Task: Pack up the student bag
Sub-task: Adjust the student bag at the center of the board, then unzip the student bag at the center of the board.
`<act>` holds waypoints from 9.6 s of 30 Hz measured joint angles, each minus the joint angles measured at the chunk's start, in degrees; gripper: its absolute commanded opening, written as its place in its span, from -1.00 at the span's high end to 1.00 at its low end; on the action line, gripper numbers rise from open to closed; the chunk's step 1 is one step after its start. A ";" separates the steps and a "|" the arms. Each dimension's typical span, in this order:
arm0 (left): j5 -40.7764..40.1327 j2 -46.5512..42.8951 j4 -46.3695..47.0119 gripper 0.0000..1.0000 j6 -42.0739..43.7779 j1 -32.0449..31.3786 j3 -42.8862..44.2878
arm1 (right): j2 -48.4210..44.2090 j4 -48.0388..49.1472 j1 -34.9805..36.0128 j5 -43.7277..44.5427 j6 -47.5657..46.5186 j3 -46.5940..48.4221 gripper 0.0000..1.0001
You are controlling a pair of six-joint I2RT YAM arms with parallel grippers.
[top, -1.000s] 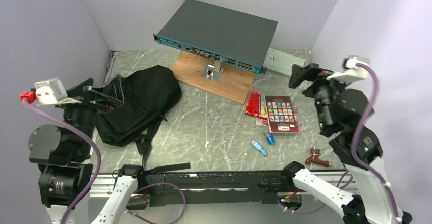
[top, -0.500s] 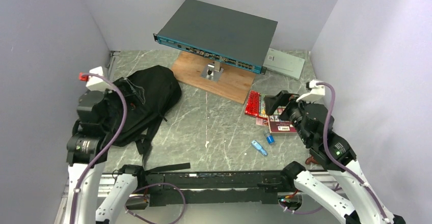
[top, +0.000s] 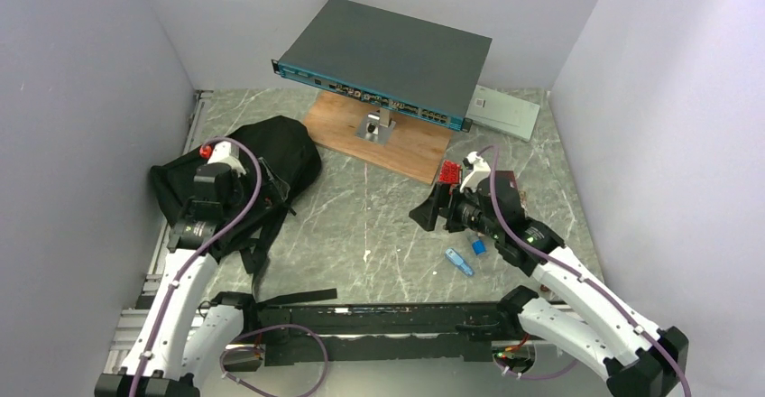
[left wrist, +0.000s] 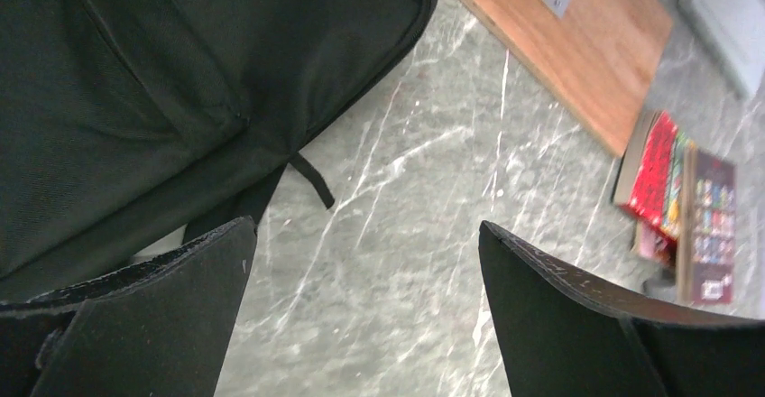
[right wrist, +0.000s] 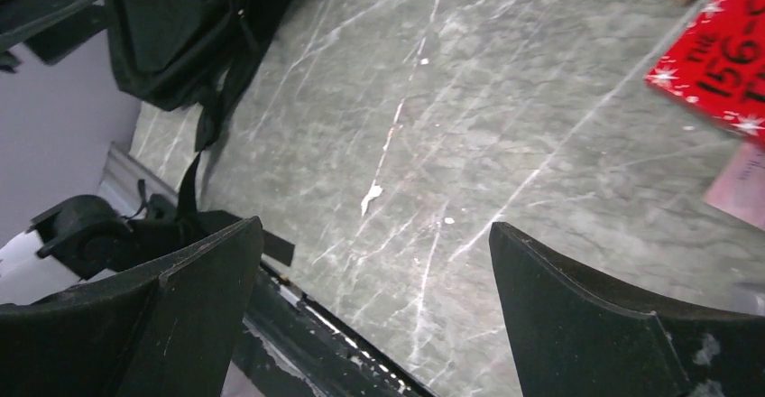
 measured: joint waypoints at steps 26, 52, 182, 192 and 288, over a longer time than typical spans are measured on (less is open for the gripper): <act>-2.99 49.68 18.56 0.16 5.66 -6.97 17.18 | 2.16 10.32 0.00 -6.69 2.38 -5.44 -0.99; 0.74 29.38 18.03 1.00 1.14 -40.06 -1.29 | 7.76 13.20 0.07 -6.82 4.11 -9.57 -0.97; -18.99 2.80 17.46 -0.99 -29.51 -32.22 -25.14 | 64.70 -30.58 57.11 72.39 19.98 30.12 1.00; -18.97 1.55 18.08 -0.99 -29.55 -32.06 -26.12 | 22.51 4.04 41.11 39.23 -6.58 0.70 1.00; -10.56 24.63 43.21 -0.11 7.76 -63.10 -12.90 | 16.50 -10.25 18.82 14.14 -11.91 5.16 0.87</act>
